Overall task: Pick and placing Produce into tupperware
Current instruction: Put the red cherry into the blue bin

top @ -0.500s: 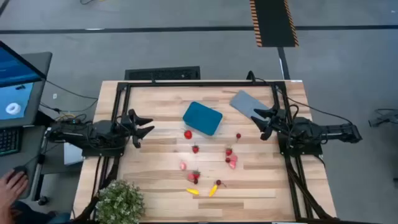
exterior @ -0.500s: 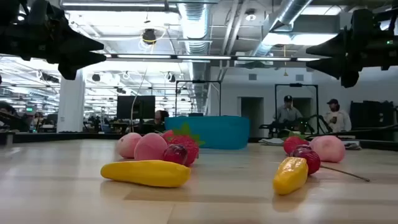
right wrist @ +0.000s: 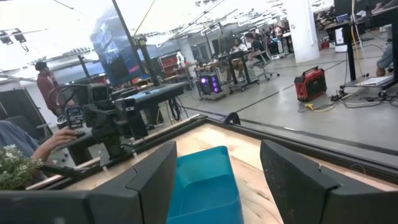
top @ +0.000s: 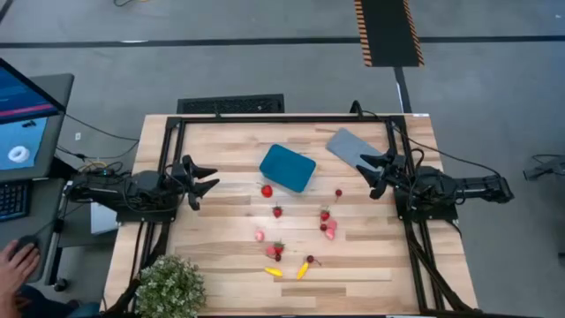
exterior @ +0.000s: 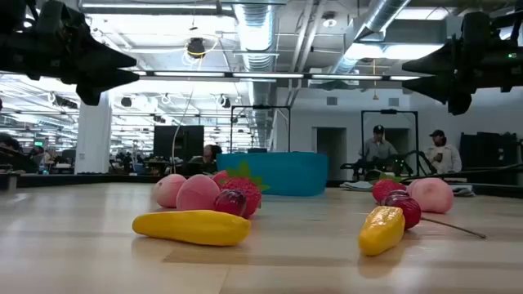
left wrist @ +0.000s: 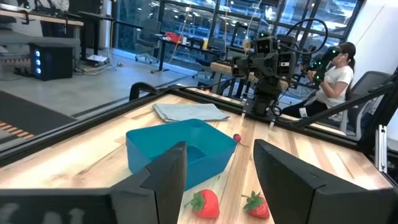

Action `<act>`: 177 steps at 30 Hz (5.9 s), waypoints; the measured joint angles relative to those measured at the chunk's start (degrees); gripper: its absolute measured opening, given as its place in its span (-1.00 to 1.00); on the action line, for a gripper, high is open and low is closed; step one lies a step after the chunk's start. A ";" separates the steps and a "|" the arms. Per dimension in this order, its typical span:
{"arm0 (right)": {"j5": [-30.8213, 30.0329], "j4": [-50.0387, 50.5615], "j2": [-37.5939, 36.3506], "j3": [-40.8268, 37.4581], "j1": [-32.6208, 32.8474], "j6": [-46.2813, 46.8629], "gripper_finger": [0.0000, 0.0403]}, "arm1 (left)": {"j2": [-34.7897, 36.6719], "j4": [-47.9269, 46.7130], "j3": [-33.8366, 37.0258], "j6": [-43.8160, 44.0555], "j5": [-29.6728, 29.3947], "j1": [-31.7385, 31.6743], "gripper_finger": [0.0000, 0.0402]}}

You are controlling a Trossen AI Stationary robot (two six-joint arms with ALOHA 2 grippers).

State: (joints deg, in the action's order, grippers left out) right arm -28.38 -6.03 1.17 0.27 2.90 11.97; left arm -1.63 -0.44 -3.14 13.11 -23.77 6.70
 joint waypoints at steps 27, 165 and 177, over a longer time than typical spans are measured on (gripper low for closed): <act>1.31 48.45 40.49 48.55 0.31 -4.39 0.27 | -32.50 -25.38 -39.11 -3.90 0.86 0.02 -0.11; 39.17 29.54 96.56 49.26 -8.17 -19.40 -0.04 | -42.70 -29.41 -43.39 3.56 8.94 1.77 -0.11; 38.89 30.00 96.67 49.27 -8.24 -19.53 -0.41 | -42.69 -29.38 -43.39 3.56 8.78 2.40 -0.11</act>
State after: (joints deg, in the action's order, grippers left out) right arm 10.51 23.96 97.84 49.54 -5.34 -7.56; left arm -44.31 -29.82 -46.52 16.67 -14.99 9.10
